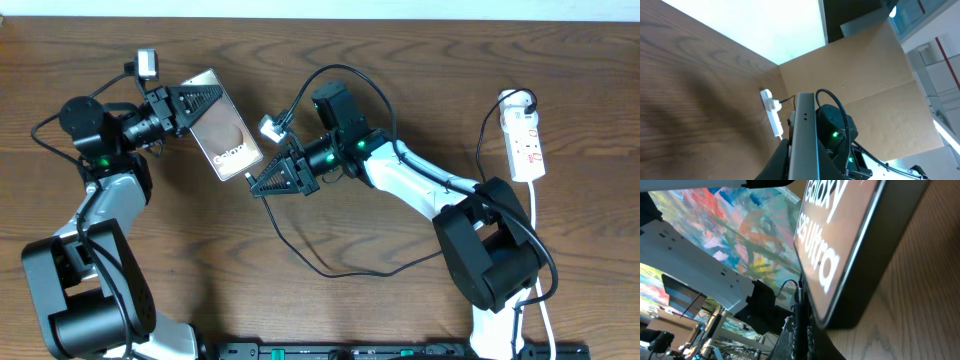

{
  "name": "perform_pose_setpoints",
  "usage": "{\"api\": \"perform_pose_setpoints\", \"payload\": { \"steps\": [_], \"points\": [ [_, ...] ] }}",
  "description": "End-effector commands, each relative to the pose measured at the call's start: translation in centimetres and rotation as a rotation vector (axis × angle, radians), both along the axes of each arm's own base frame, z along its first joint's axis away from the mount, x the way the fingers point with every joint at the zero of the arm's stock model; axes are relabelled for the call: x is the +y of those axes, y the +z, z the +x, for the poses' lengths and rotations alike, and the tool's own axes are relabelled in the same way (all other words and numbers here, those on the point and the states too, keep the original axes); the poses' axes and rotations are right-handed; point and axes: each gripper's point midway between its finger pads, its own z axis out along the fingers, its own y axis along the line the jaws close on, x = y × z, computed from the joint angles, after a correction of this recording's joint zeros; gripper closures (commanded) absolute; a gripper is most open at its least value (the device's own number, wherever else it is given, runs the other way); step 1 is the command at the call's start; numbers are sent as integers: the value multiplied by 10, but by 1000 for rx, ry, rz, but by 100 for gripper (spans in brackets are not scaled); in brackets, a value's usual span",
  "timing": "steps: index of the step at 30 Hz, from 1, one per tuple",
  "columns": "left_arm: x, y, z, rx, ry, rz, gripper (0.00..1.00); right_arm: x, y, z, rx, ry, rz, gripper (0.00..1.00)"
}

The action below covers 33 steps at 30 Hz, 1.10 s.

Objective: Plug charger to phone and switch on socket

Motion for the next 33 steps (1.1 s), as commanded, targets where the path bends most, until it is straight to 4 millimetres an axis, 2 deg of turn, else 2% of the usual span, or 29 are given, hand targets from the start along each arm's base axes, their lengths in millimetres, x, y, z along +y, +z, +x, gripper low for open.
{"api": "perform_pose_setpoints", "payload": {
  "steps": [1, 33],
  "points": [
    [-7, 3, 0, -12, -10, 0, 93, 2, 1, 2, 5, 2, 1, 99],
    [-12, 2, -9, -27, -67, 18, 92, 1, 2, 2, -2, 3, 9, 99]
  ]
}}
